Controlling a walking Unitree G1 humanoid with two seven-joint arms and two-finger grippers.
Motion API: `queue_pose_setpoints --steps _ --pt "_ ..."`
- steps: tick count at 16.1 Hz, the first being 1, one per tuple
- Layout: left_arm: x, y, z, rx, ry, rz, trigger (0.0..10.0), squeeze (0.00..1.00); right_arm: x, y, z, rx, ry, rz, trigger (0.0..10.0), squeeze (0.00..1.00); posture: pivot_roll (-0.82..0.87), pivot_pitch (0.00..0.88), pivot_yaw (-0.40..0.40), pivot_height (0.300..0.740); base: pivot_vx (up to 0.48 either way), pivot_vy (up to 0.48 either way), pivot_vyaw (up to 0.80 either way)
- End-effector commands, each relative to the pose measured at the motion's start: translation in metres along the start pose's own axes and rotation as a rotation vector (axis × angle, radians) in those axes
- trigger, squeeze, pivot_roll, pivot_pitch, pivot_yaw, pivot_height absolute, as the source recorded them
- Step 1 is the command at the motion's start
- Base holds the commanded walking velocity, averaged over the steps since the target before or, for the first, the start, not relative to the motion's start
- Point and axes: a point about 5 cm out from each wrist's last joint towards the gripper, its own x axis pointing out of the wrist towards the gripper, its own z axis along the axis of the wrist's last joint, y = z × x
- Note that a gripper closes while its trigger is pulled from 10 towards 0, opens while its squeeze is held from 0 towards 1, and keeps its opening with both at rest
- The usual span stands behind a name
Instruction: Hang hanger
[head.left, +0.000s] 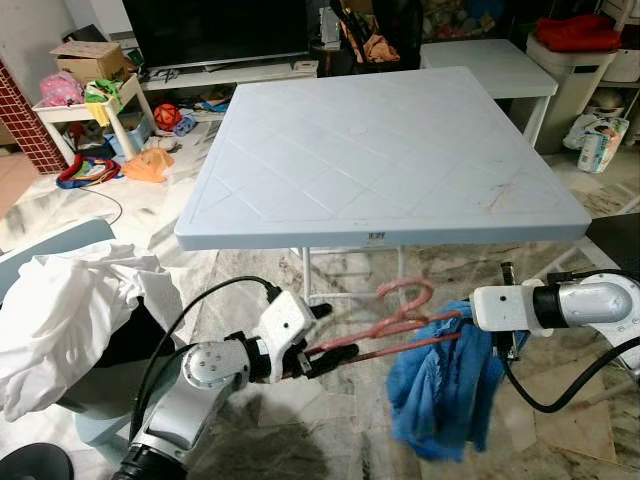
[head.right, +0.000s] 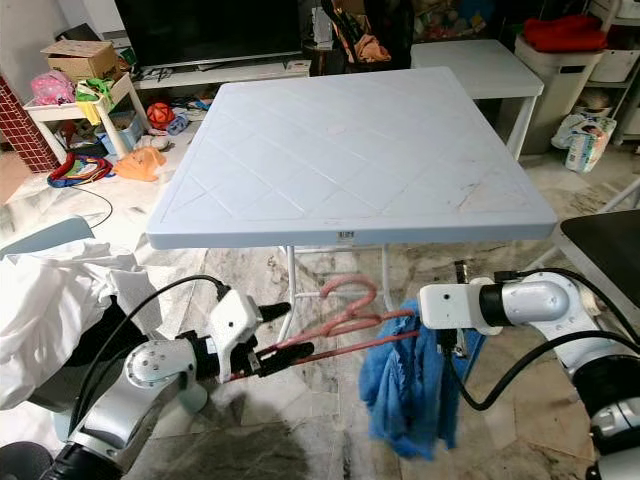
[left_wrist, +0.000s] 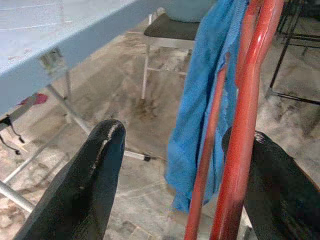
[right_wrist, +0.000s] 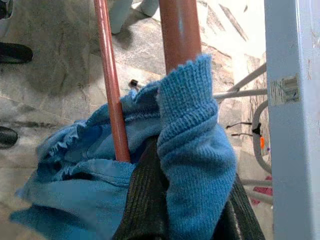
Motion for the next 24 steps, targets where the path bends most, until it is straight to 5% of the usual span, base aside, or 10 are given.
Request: queue_pose_setpoints --steps 1,10,24 --pt "0.000 0.002 -0.001 -0.003 0.018 -0.017 0.0 0.00 -0.002 -0.008 0.005 -0.039 -0.021 -0.040 10.0 0.00 -0.15 0.000 0.075 0.740 0.000 0.000 0.00" --pt "0.011 -0.008 -0.002 -0.036 0.049 -0.127 0.0 0.00 0.001 -0.015 0.009 -0.092 -0.031 -0.133 10.0 0.00 -0.16 0.000 0.076 0.740 0.000 0.000 0.00" --pt "0.001 0.001 -0.015 -0.072 0.109 -0.062 0.0 0.00 0.007 -0.021 0.013 -0.112 -0.044 -0.173 10.0 0.00 -0.15 0.000 0.070 0.740 0.000 0.000 0.00"
